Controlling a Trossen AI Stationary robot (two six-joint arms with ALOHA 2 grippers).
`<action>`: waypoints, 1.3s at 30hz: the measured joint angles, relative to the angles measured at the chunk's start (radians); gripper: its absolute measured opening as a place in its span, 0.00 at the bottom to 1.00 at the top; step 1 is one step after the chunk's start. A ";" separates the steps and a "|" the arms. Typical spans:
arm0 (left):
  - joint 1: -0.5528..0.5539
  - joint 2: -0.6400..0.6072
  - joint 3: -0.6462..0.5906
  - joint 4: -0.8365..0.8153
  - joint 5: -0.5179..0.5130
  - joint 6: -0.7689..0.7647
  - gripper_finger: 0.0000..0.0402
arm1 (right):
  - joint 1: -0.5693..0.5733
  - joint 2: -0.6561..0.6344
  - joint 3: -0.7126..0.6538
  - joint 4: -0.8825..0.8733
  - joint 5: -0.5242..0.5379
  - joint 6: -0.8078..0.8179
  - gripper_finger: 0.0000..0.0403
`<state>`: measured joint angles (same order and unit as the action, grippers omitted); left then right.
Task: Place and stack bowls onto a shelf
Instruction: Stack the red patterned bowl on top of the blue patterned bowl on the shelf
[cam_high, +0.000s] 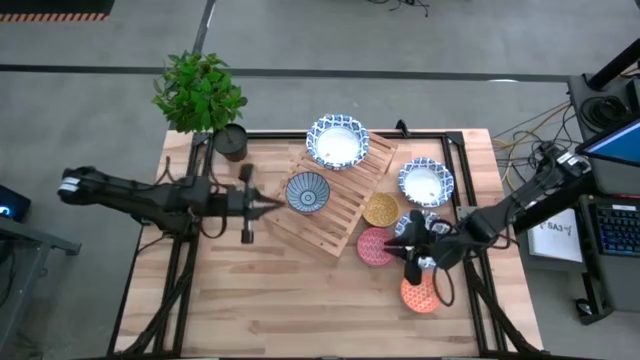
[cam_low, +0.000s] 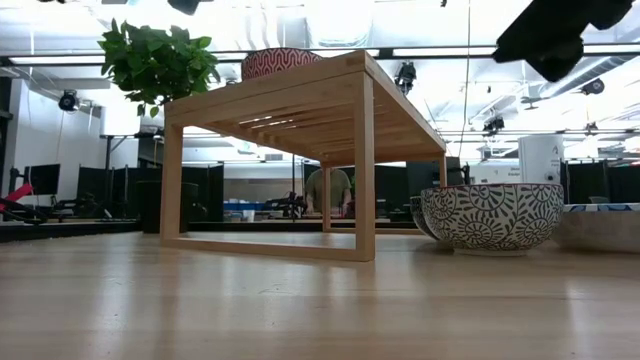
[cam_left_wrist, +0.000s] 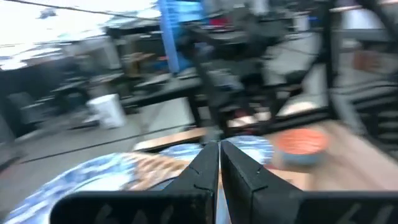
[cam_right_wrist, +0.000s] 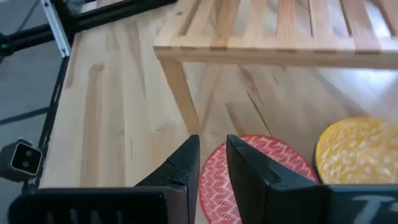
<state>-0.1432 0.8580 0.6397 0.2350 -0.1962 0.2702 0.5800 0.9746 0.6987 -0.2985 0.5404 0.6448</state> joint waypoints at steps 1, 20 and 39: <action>0.000 -0.016 -0.008 -0.001 -0.036 0.000 0.00 | 0.000 0.008 0.000 0.000 0.001 0.018 0.18; 0.000 -0.106 -0.138 -0.035 -0.161 -0.024 0.00 | -0.098 0.411 0.465 -0.500 -0.227 0.064 0.49; 0.000 -0.104 -0.138 -0.080 -0.179 -0.051 0.00 | -0.180 0.718 0.545 -0.571 -0.434 0.036 0.38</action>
<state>-0.1432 0.7540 0.5016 0.1545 -0.3757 0.2190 0.4003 1.6922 1.2432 -0.8693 0.1063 0.6803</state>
